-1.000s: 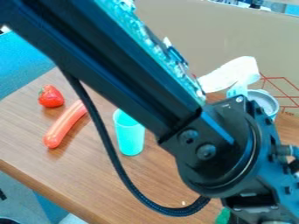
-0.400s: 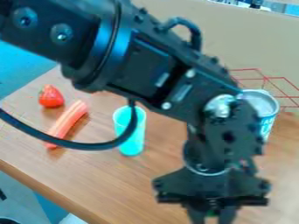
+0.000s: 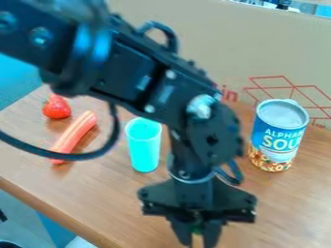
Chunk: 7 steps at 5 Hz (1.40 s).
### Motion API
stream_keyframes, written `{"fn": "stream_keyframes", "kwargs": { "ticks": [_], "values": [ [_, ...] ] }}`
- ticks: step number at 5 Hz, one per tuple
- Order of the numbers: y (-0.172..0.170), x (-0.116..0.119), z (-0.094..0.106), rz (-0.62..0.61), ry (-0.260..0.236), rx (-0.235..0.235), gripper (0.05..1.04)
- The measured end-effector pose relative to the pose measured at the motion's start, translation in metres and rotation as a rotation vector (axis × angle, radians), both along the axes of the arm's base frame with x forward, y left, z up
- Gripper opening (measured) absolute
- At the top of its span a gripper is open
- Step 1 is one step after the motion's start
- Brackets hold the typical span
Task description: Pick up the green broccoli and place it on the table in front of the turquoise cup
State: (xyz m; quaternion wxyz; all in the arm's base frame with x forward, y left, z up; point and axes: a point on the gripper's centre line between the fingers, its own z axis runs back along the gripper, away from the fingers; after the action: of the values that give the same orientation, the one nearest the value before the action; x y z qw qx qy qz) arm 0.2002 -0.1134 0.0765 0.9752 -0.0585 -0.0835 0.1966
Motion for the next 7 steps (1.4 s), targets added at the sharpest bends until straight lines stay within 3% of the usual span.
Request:
{"fn": "stream_keyframes", "kwargs": {
  "ticks": [1,3,6,7],
  "values": [
    [0.016,0.012,0.004,0.007,-0.034,-0.011,0.282],
    [0.055,0.029,-0.003,0.147,-0.082,-0.024,0.282],
    [0.069,0.035,-0.050,0.250,0.004,-0.023,0.280],
    [0.066,0.036,-0.050,0.274,0.005,-0.031,0.310]
  ]
}}
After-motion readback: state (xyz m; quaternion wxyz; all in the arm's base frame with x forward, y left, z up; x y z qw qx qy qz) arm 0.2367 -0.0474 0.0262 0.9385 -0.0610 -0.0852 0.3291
